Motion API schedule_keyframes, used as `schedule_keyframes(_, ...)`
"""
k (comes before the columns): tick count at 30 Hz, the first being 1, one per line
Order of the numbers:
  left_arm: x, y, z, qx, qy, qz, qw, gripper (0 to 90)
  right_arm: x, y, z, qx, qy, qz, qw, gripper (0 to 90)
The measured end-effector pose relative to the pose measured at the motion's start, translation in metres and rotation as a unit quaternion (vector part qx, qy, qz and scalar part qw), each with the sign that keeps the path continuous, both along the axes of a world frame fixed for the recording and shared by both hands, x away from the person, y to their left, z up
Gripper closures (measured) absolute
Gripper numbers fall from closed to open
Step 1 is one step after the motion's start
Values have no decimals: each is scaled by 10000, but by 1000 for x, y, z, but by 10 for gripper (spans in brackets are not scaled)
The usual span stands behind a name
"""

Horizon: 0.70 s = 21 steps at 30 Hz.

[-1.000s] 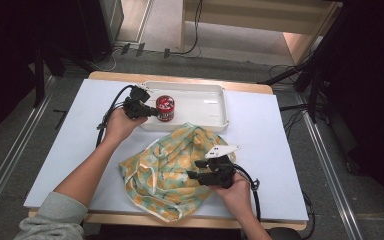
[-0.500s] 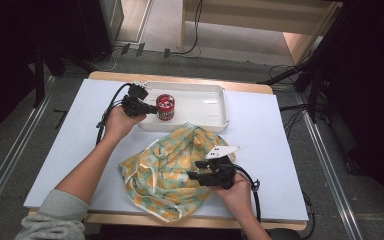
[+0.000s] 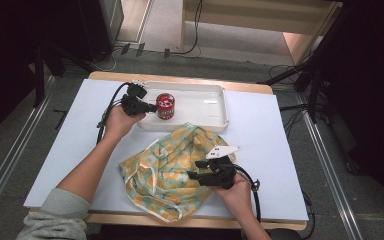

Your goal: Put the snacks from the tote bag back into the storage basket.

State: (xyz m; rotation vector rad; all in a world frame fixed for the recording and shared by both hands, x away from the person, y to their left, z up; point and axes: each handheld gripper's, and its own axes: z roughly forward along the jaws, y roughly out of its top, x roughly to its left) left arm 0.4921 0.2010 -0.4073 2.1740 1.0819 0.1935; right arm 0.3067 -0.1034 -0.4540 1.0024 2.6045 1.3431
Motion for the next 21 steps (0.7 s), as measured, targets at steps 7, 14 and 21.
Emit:
schedule_keyframes(7,3,2,-3,-33,41,74,10000,900,0,0,0,-4,-6,5,10000,500)
schedule_keyframes(14,8,0,1,153,82,47,9998,900,0,0,0,-23,1,3,10000,500)
schedule_keyframes(21,13,2,3,49,54,93,9999,900,0,0,0,-14,3,-2,10000,500)
